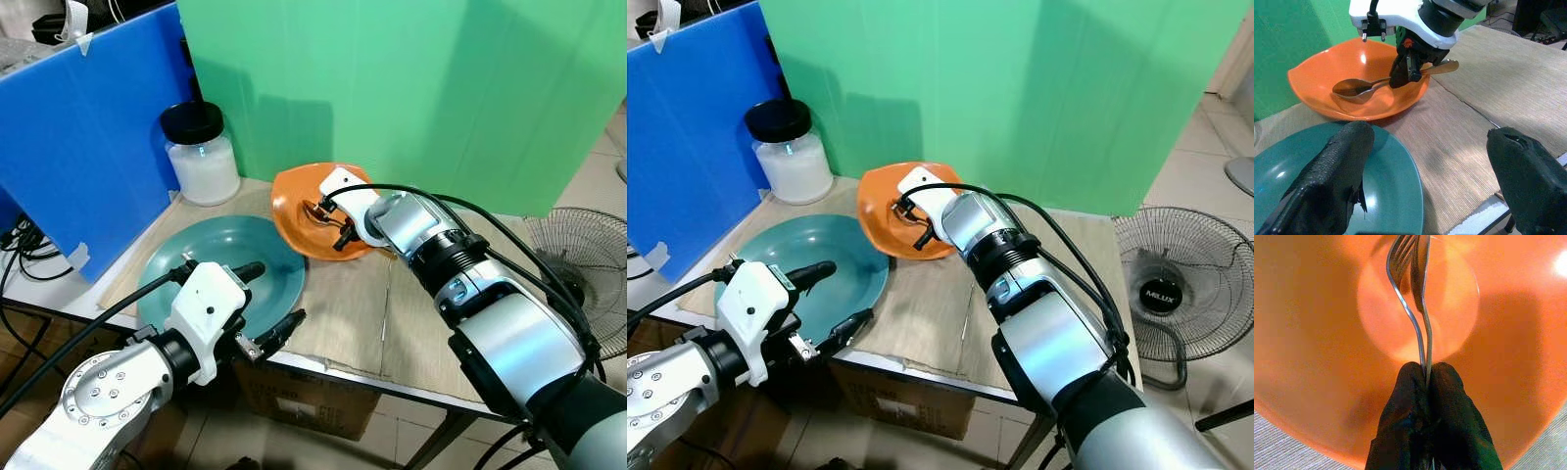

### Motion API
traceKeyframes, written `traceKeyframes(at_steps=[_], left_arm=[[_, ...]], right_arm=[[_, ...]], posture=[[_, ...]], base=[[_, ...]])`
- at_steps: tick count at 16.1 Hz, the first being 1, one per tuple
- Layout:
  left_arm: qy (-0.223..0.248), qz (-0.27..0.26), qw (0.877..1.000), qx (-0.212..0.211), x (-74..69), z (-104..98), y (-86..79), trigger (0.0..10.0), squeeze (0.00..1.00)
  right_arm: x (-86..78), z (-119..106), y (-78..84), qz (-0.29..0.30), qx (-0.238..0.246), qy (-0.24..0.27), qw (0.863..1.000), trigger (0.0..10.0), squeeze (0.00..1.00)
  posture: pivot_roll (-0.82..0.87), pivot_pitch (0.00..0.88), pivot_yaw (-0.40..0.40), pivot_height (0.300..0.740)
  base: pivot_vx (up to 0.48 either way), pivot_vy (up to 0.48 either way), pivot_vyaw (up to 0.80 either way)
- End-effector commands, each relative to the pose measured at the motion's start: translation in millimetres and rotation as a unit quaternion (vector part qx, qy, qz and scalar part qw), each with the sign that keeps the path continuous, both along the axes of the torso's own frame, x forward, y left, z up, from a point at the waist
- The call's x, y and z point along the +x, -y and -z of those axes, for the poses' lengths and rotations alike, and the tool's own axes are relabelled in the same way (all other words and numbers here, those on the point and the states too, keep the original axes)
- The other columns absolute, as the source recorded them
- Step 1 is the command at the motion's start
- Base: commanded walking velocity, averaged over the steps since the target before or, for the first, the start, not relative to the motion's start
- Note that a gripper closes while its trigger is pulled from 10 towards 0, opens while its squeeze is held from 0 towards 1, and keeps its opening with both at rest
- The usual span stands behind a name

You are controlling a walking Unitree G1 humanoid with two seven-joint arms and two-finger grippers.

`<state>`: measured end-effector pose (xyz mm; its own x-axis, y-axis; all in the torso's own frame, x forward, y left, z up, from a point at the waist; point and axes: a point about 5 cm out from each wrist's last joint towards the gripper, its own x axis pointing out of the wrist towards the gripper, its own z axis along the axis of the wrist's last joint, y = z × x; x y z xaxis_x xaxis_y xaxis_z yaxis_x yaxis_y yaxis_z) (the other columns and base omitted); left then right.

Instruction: Setting the table

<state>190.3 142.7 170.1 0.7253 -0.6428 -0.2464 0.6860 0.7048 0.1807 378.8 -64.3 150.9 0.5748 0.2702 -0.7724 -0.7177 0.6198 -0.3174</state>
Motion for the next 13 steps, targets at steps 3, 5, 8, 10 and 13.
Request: traceKeyframes(at_steps=[3, 5, 8, 10, 13], left_arm=[[0.005, -0.001, 1.0, 0.007, 1.6, 0, -0.8, 10.0, 0.0], [0.007, -0.001, 1.0, 0.008, 2.2, 0, -0.7, 10.0, 0.0], [0.014, -0.009, 1.0, 0.006, 3.1, -1, -0.5, 10.0, 0.0], [0.016, -0.015, 1.0, 0.004, 2.7, 0, 0.2, 10.0, 0.0], [0.021, -0.033, 0.999, 0.005, 3.3, 1, -1.4, 10.0, 0.0]], right_arm=[[3.1, -8, -1.3, -0.002, 0.016, 0.014, 1.0, 0.2, 0.0], [6.5, -18, -2.6, -0.004, 0.038, 0.039, 0.999, 2.9, 0.0], [8.5, -31, -1.8, -0.006, 0.073, 0.072, 0.995, 10.0, 0.0], [6.5, -35, -1.4, -0.022, 0.089, 0.098, 0.991, 10.0, 0.0], [0.3, -37, 1.2, -0.014, 0.149, 0.09, 0.985, 10.0, 0.0]], posture=[[0.0, 0.0, 0.043, 0.74], [0.0, 0.0, 0.043, 0.74], [0.0, 0.0, 0.038, 0.74], [0.01, 0.0, 0.034, 0.74], [0.01, 0.0, 0.031, 0.74]], base=[[0.0, 0.0, 0.0], [0.0, 0.0, 0.0], [0.0, 0.0, 0.0], [0.0, 0.0, 0.0], [0.0, 0.0, 0.0]])
